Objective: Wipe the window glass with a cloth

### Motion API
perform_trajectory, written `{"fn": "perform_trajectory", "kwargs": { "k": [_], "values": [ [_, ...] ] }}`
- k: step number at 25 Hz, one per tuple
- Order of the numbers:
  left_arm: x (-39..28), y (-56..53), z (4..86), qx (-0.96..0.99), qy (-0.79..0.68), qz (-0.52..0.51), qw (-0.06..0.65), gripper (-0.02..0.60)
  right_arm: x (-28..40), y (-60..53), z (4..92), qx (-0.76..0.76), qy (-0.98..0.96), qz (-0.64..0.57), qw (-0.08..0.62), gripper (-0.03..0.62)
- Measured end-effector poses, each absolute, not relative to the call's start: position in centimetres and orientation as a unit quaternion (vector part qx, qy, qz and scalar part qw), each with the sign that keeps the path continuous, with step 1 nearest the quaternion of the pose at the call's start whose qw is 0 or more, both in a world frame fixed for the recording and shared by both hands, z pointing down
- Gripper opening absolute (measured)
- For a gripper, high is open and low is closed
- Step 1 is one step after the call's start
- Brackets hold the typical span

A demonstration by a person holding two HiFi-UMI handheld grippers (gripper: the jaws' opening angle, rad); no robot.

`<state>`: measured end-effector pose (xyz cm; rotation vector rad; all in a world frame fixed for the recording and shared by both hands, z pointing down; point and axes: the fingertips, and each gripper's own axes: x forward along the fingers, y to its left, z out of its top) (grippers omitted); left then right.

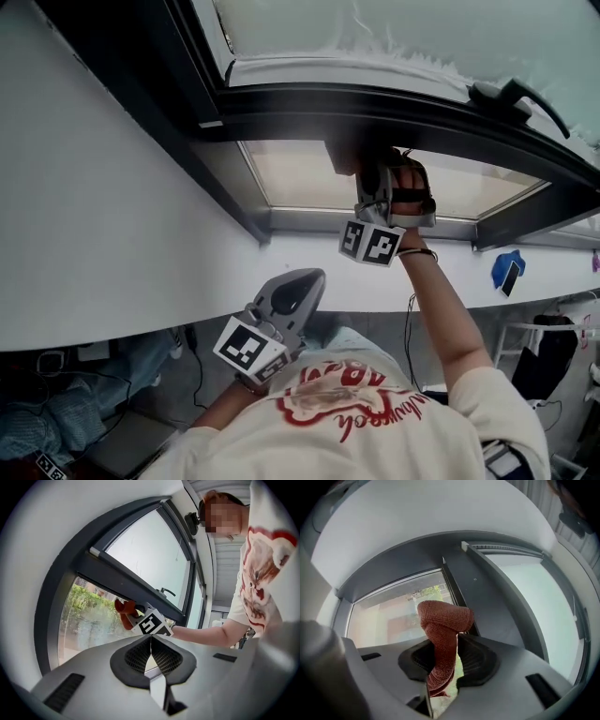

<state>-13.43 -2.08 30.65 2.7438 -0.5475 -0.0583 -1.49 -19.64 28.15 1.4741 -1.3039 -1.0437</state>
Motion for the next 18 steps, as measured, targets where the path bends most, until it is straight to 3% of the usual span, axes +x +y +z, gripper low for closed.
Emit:
{"fn": "perform_trajectory", "kwargs": {
  "k": [6, 10, 18],
  "values": [
    [-13.0, -0.2, 29.6, 0.964, -0.221, -0.017, 0.146, 0.021, -0.7, -20.9, 28.7, 0.569, -0.519, -0.446, 0.456, 0.114],
    [-13.7, -0.5, 30.7, 0.949, -0.266, -0.018, 0.17, 0.021, 0.6, -22.0, 28.5, 0.579, -0.519, -0.448, 0.441, 0.114],
    [-12.4, 0.4, 30.7, 0.937, -0.304, -0.026, 0.171, 0.021, 0.2, -22.2, 31.2, 0.563, -0.553, -0.448, 0.421, 0.075]
  ]
}}
